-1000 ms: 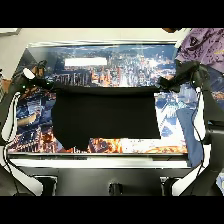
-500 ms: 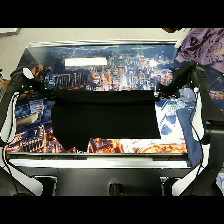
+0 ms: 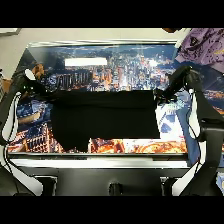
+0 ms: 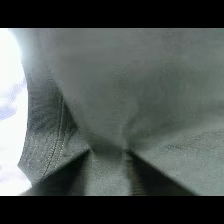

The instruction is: Fold the clothes and pants, and hang the long-sleeved shirts on hangers.

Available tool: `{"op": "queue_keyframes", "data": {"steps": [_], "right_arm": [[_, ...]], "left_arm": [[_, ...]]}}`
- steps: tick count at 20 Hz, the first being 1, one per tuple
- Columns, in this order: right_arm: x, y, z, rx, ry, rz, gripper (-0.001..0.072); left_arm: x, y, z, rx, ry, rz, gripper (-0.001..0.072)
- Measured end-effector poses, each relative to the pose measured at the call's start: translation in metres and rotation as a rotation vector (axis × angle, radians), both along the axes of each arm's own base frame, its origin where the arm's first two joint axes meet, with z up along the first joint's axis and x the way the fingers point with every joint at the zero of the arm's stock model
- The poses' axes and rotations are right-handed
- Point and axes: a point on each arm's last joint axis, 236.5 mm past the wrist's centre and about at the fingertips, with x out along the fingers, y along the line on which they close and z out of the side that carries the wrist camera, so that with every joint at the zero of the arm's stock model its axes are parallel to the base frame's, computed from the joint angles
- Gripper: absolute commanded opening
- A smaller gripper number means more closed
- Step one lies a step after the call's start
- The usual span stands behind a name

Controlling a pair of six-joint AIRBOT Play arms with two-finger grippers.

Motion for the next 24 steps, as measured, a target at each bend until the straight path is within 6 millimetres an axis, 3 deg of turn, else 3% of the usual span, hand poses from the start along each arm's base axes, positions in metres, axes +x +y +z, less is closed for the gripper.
{"op": "queue_keyframes", "data": {"steps": [1,3,5,7,10,12,15,17,20,24], "right_arm": [[-0.003,0.001,-0.002,0.005,0.015,0.003,0.0376],[-0.008,0.001,0.002,0.018,0.034,0.009,0.0383],[-0.010,-0.007,0.017,0.034,0.017,-0.001,0.0380],[-0.011,-0.023,0.038,0.067,-0.026,-0.032,0.0380],[-0.035,-0.053,0.056,0.124,-0.057,-0.114,0.0379],[-0.062,-0.060,0.055,0.159,-0.047,-0.163,0.0379],[-0.103,-0.057,0.042,0.188,-0.023,-0.209,0.0379],[-0.123,-0.051,0.034,0.198,-0.014,-0.225,0.0379],[-0.144,-0.044,0.023,0.209,0.006,-0.235,0.0379],[-0.152,-0.038,0.021,0.230,0.011,-0.245,0.0378]], "left_arm": [[0.001,0.000,0.000,-0.002,-0.003,0.008,0.0407],[0.005,0.003,0.007,-0.010,-0.021,0.033,0.0407],[0.005,0.018,0.024,-0.006,-0.047,0.077,0.0407],[-0.008,0.037,0.042,-0.022,-0.054,0.131,0.0407],[-0.062,0.065,0.051,-0.074,-0.013,0.264,0.0407],[-0.113,0.066,0.045,-0.129,0.030,0.357,0.0407],[-0.184,0.038,0.030,-0.220,0.061,0.465,0.0406],[-0.219,0.015,0.016,-0.272,0.069,0.507,0.0407],[-0.252,-0.021,-0.001,-0.373,0.086,0.542,0.0406],[-0.265,-0.045,-0.016,-0.451,0.075,0.583,0.0406]]}}
